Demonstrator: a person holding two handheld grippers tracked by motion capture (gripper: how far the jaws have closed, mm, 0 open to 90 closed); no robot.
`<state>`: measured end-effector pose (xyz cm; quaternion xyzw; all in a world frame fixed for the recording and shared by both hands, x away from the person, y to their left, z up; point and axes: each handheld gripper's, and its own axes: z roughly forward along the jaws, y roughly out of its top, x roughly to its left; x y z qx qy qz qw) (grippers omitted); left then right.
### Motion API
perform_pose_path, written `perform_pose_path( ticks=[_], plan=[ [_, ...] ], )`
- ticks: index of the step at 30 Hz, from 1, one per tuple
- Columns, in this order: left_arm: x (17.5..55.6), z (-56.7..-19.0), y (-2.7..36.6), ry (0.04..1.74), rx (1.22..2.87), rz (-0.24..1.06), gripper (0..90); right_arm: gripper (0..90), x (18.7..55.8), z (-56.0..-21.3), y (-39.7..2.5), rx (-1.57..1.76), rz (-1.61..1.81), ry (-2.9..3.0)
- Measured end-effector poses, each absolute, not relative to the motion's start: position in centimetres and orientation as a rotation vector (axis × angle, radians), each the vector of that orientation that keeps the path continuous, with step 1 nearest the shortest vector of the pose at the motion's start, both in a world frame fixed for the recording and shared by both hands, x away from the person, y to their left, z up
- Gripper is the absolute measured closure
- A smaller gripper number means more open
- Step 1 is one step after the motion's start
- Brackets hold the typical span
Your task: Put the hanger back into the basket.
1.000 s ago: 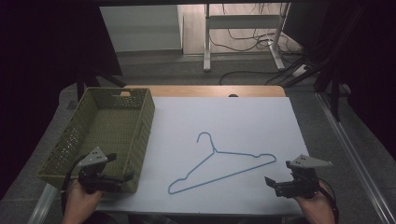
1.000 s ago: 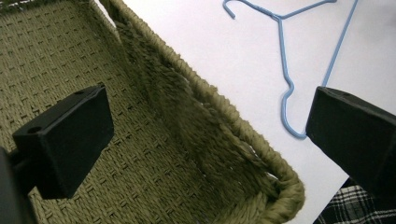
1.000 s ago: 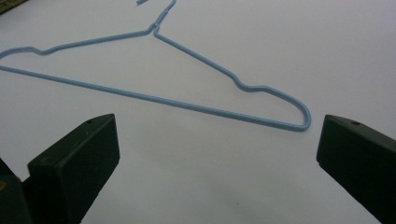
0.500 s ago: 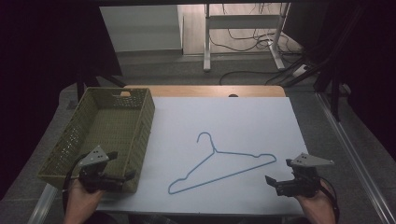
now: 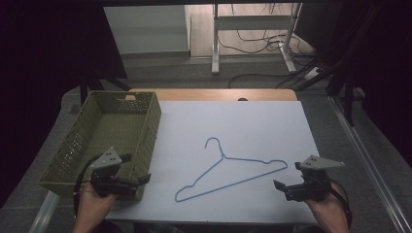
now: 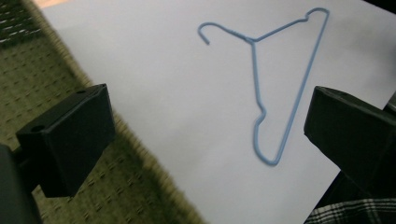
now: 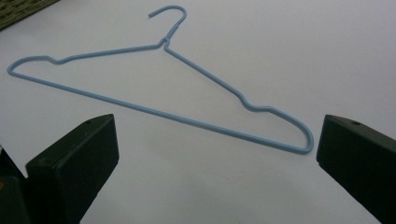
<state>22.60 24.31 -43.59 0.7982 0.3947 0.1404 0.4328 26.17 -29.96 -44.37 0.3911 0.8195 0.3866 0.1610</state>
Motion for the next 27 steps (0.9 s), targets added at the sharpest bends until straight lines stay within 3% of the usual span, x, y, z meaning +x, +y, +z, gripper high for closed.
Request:
perform_pose_path(
  ticks=[27],
  plan=[
    [25.9,-43.5,16.5,0.841,2.106,0.296,3.0,0.0,28.5,-43.4,-27.8,1.067,1.069,2.417]
  ],
)
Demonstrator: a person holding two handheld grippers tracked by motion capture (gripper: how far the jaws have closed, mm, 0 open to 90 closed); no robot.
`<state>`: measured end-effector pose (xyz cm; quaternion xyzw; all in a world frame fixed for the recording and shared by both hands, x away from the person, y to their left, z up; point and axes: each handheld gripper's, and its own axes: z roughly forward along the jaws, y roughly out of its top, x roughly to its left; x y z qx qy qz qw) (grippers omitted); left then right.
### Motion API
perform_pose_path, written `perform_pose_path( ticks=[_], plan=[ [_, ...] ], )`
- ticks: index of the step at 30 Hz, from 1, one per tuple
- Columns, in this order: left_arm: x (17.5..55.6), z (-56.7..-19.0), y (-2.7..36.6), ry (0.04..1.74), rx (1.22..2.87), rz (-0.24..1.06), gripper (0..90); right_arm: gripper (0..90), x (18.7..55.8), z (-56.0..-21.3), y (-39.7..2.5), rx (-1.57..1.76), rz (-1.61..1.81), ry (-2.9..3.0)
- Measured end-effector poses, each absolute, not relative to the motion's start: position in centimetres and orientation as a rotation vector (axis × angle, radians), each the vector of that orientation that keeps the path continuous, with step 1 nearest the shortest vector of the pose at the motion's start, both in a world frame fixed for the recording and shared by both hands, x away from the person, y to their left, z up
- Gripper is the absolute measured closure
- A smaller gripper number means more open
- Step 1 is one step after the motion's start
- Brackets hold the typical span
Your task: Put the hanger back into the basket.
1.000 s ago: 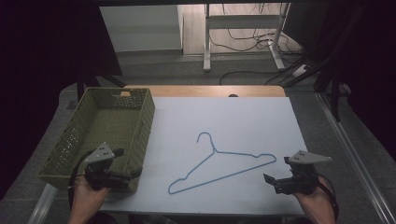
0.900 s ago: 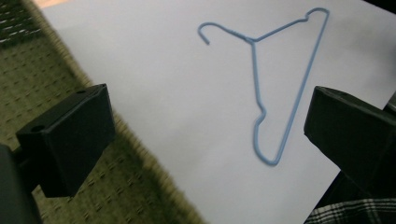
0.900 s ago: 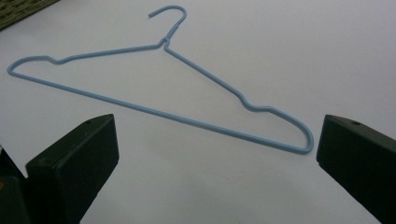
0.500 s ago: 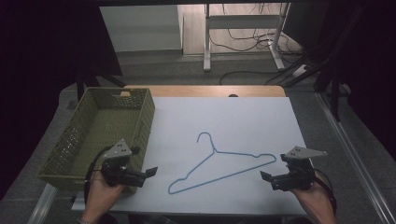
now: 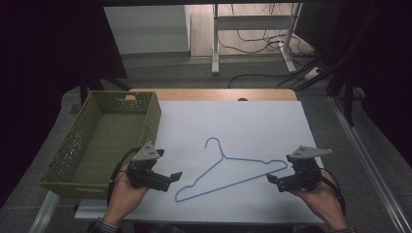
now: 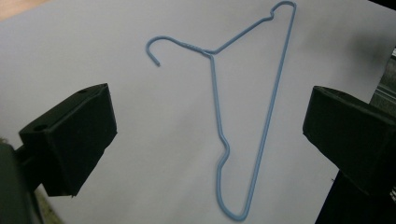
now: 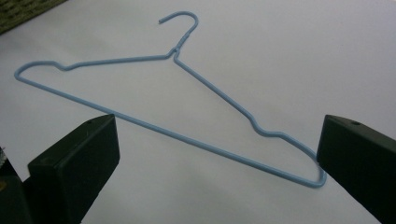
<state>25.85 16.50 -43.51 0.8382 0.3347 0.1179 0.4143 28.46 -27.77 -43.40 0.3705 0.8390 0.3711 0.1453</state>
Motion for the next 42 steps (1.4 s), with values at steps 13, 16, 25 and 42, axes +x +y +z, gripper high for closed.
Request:
perform_pose_path(
  ticks=[13,16,25,42],
  plan=[
    [27.9,-45.2,13.5,0.815,2.138,0.254,2.6,7.9,30.3,-43.2,-25.6,1.053,1.05,2.449],
    [28.3,-45.6,13.1,0.811,2.147,0.249,2.6,11.2,30.8,-43.1,-25.0,1.028,1.052,2.46],
    [29.7,-46.5,11.2,0.794,2.185,0.229,2.8,20.6,32.4,-43.7,-22.9,0.998,1.013,2.519],
    [32.2,-48.3,9.6,0.813,2.191,0.214,3.4,25.3,36.3,-45.4,-20.0,0.925,0.907,2.666]
  ],
)
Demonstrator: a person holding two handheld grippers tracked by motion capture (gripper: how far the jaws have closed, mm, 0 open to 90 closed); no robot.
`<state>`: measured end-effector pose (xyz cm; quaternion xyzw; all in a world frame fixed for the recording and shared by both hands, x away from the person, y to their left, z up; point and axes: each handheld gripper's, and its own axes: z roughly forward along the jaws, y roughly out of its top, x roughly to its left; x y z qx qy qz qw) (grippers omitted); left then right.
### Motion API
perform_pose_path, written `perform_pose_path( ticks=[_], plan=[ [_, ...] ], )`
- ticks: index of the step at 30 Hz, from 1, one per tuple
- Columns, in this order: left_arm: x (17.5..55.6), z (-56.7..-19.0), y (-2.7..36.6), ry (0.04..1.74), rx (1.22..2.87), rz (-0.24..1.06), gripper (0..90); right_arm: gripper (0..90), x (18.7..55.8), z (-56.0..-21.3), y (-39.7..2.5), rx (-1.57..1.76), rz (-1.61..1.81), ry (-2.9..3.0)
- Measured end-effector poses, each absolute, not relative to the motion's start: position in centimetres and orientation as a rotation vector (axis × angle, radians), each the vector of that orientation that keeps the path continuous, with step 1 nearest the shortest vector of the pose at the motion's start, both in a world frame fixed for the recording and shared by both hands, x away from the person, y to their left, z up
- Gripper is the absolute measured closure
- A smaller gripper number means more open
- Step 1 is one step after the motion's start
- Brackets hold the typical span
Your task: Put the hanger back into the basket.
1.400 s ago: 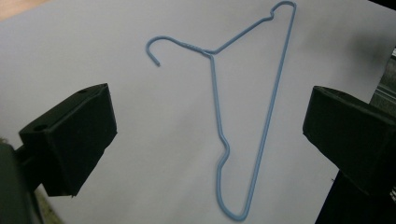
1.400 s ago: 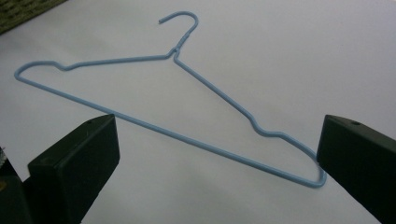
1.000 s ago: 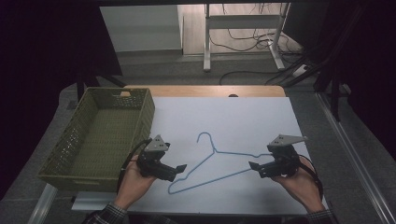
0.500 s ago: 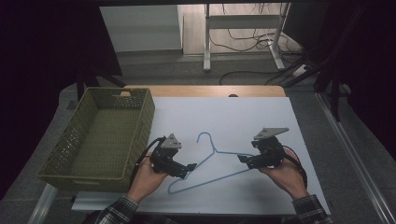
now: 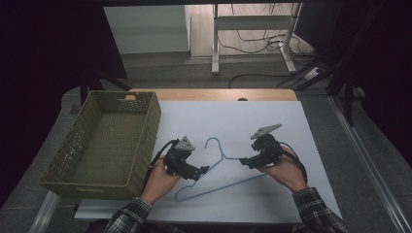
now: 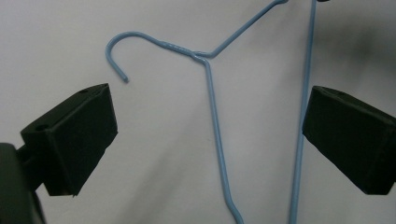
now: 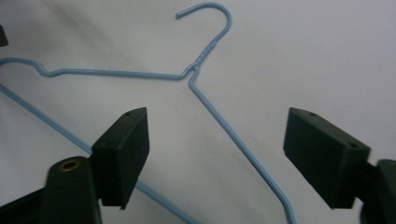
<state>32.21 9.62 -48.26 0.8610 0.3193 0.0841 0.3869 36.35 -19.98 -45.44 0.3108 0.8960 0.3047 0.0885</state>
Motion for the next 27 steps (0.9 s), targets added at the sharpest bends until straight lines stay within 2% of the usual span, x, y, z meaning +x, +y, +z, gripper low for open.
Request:
perform_pose_path(
  ticks=[9,18,27],
  plan=[
    [32.7,-49.1,9.1,0.82,2.193,0.202,3.5,48.3,38.2,-46.4,-18.4,0.765,0.874,2.755],
    [32.9,-49.8,9.3,0.833,2.207,0.192,3.6,66.7,40.2,-48.8,-16.9,0.609,0.785,2.864],
    [32.9,-50.1,9.1,0.83,2.218,0.187,3.7,77.9,41.2,-50.1,-16.0,0.419,0.714,2.923]
  ],
)
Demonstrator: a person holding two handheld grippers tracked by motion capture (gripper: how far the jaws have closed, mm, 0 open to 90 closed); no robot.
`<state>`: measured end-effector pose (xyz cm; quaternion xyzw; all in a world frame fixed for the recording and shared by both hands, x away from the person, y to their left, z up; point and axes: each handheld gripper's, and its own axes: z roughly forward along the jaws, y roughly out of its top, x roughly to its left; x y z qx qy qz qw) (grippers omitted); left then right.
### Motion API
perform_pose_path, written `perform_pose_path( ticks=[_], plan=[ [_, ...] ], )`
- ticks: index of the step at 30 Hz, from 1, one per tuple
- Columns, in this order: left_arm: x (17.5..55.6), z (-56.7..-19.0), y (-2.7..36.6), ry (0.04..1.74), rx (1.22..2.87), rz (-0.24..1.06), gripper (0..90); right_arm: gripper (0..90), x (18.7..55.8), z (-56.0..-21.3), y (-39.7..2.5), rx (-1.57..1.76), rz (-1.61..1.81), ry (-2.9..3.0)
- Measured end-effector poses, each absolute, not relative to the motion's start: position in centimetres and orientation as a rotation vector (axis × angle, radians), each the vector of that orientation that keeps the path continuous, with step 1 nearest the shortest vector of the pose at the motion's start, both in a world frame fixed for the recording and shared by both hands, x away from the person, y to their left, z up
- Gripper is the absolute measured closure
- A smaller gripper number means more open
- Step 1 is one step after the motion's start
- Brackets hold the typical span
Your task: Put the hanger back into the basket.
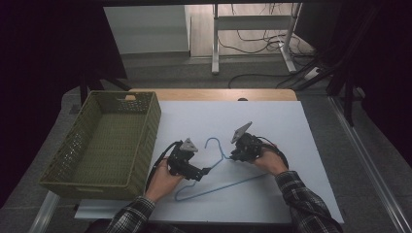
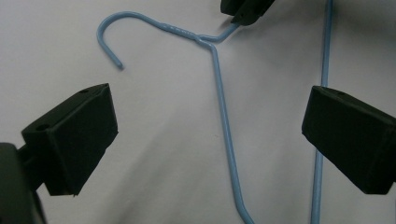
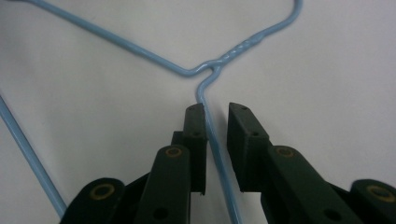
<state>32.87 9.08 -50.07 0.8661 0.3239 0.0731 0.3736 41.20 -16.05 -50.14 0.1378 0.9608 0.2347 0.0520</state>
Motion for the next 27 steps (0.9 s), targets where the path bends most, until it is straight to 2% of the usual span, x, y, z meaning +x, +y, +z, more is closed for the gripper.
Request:
perform_pose_path(
  ticks=[4,11,14,19,22,25,27],
  plan=[
    [32.9,-50.2,8.9,0.829,2.226,0.175,3.7,83.4,41.4,-50.5,-15.9,0.363,0.691,2.946],
    [33.1,-50.5,8.4,0.819,2.252,0.115,4.5,85.9,41.2,-50.4,-15.9,0.268,0.694,2.945],
    [33.4,-50.7,7.8,0.829,2.276,0.109,10.9,86.1,40.9,-50.0,-15.9,0.244,0.712,2.929],
    [34.1,-50.9,6.8,0.825,2.328,0.131,34.4,86.1,40.6,-49.3,-16.0,0.197,0.738,2.904],
    [34.9,-51.3,6.3,0.831,2.363,0.125,45.3,86.1,40.3,-49.1,-16.0,0.19,0.744,2.898],
    [35.6,-51.9,5.9,0.855,2.353,0.069,57.1,86.1,40.2,-48.8,-16.1,0.18,0.756,2.895],
    [35.8,-52.0,5.9,0.856,2.344,0.053,68.1,86.1,40.0,-48.6,-16.1,0.184,0.763,2.89]
  ],
)
